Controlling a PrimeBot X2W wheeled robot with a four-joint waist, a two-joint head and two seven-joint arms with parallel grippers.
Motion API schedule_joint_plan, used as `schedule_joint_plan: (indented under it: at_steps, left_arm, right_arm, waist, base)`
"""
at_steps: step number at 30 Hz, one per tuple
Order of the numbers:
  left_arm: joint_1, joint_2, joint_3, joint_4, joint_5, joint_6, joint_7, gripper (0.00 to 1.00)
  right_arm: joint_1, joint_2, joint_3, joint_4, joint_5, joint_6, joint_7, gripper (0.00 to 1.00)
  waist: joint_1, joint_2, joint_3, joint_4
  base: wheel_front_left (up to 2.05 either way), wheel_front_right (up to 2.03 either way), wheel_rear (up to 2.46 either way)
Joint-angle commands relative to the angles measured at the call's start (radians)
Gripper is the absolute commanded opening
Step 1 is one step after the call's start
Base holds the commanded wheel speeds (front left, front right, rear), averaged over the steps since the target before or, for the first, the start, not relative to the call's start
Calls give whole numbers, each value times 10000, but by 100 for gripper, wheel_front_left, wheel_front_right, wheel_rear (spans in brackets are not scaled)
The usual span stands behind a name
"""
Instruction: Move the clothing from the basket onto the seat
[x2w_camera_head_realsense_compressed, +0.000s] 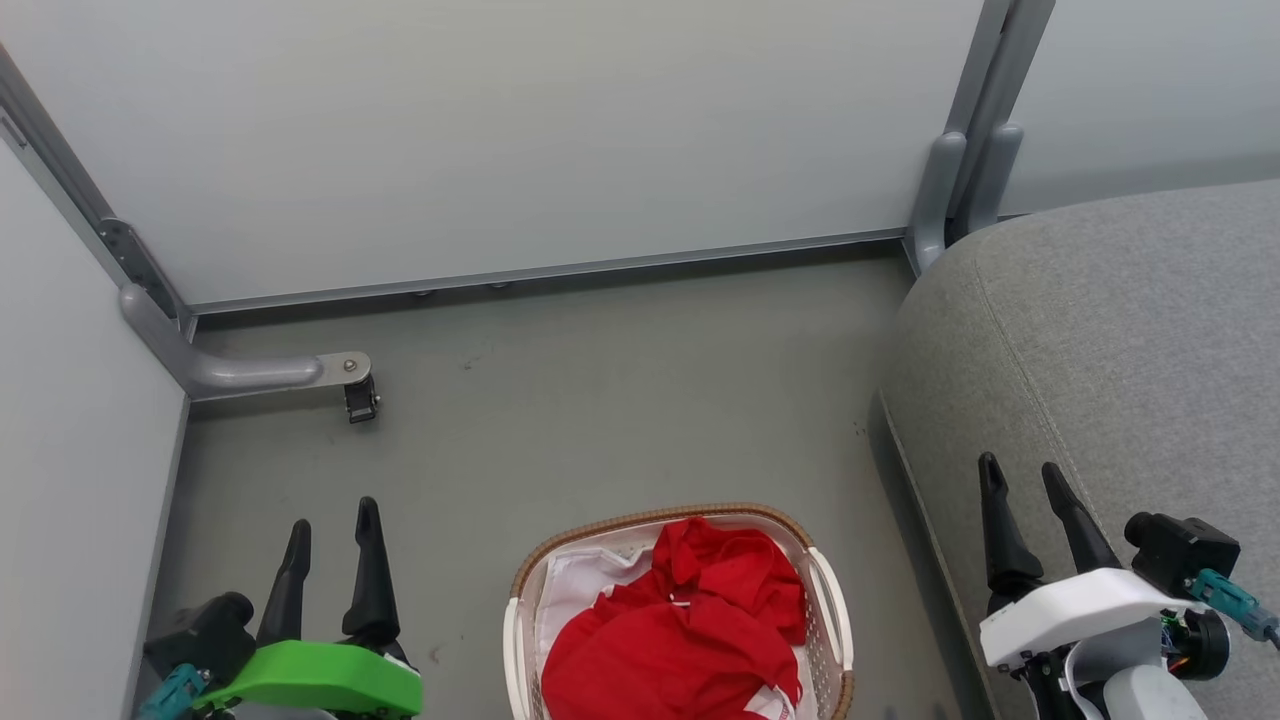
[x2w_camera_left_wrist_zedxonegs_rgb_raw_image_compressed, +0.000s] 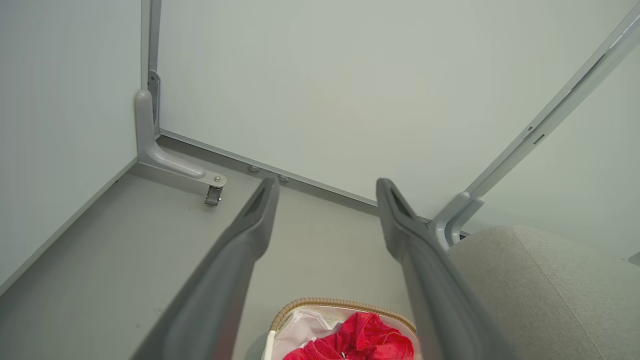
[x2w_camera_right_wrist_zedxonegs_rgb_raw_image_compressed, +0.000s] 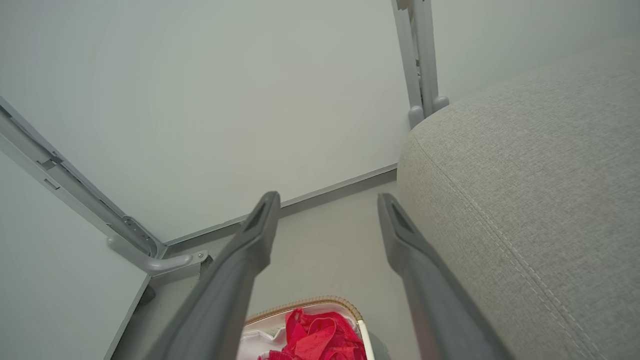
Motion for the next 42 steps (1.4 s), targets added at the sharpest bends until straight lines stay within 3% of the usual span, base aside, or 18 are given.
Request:
schedule_joint_plan:
  at_steps: [1,35,42]
  left_arm:
    - [65,85,-11,-17,268,23,-73,100]
    - [274,101,-318,309,2347,64,-737,100]
    - [266,100,-325,351,2303,62,-719,100]
  right_arm:
    - [-155,-63,10,-1,-241,2,-96,100]
    - [-225,-93,228,153,-2527,2,-749,100]
    - [-227,-93,232,147,-2468,2,-750,100]
  waist:
    - [0,25,2,5]
    - [-1,35,60,148]
    - [-1,35,68,147]
  base:
    - [0,0,0]
    - [0,0,0]
    - [0,0,0]
